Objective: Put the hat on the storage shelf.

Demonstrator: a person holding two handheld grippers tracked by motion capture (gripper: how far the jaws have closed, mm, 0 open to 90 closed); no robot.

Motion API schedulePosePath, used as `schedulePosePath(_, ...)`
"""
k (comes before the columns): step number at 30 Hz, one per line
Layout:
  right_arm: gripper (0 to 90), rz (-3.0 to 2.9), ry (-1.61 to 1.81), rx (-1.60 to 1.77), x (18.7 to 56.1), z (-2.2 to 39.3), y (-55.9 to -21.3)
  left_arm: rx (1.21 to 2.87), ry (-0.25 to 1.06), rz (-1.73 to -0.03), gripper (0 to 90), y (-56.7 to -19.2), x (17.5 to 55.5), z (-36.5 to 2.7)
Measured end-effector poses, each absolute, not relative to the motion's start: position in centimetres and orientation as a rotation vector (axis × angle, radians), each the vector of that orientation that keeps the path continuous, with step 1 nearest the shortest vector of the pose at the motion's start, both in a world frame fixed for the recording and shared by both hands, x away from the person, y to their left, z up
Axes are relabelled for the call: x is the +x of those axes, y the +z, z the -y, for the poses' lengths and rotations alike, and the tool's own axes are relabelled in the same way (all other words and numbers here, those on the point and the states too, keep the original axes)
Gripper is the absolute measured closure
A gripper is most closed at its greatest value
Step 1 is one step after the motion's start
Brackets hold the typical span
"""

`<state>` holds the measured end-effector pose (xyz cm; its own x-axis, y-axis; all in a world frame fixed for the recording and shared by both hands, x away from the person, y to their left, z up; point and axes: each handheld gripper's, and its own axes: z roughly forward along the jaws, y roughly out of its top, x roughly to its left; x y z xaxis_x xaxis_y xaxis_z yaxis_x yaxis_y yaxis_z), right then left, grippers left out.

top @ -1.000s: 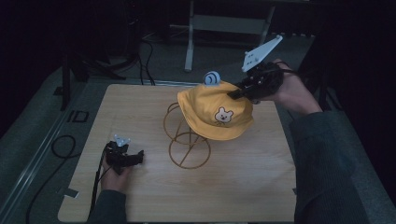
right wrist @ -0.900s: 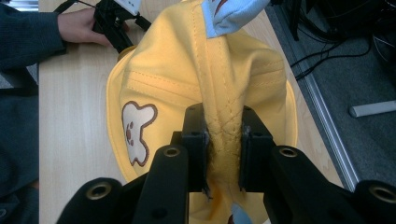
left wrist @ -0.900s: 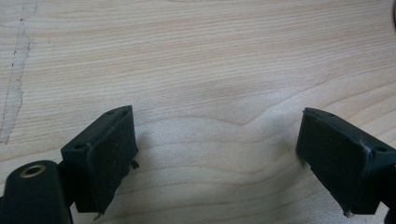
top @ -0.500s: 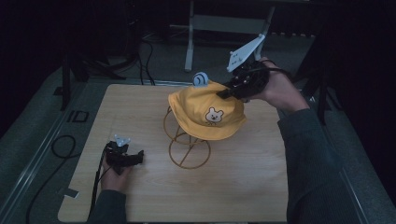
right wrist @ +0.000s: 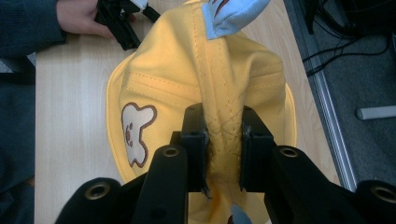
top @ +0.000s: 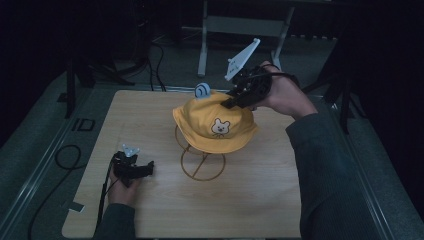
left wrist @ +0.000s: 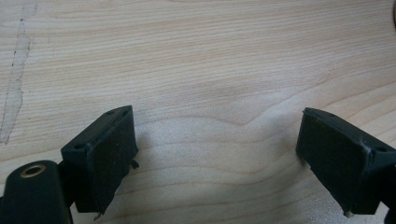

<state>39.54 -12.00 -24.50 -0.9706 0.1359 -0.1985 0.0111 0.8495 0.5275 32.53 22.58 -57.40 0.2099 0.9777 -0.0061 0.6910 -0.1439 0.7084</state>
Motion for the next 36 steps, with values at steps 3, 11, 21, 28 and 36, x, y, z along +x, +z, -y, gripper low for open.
schedulePosePath(3,75.7,-2.799,0.783,0.087,39.5,10.8,-24.6,1.906,0.633,-1.543,12.0,-57.4,32.5,-22.6)
schedulePosePath(11,75.3,-2.808,0.764,0.061,39.6,8.9,-25.1,1.905,0.632,-1.543,12.0,-57.4,32.5,-22.6)
schedulePosePath(21,63.6,-2.798,0.770,0.068,39.8,6.8,-26.3,1.904,0.632,-1.544,12.1,-57.4,32.5,-22.6)
schedulePosePath(28,19.1,-2.748,0.785,0.197,40.0,7.4,-26.6,1.905,0.632,-1.544,12.1,-57.4,32.5,-22.6)
schedulePosePath(36,9.9,-2.700,0.759,0.246,39.5,8.5,-26.2,1.905,0.632,-1.544,12.0,-57.4,32.5,-22.6)
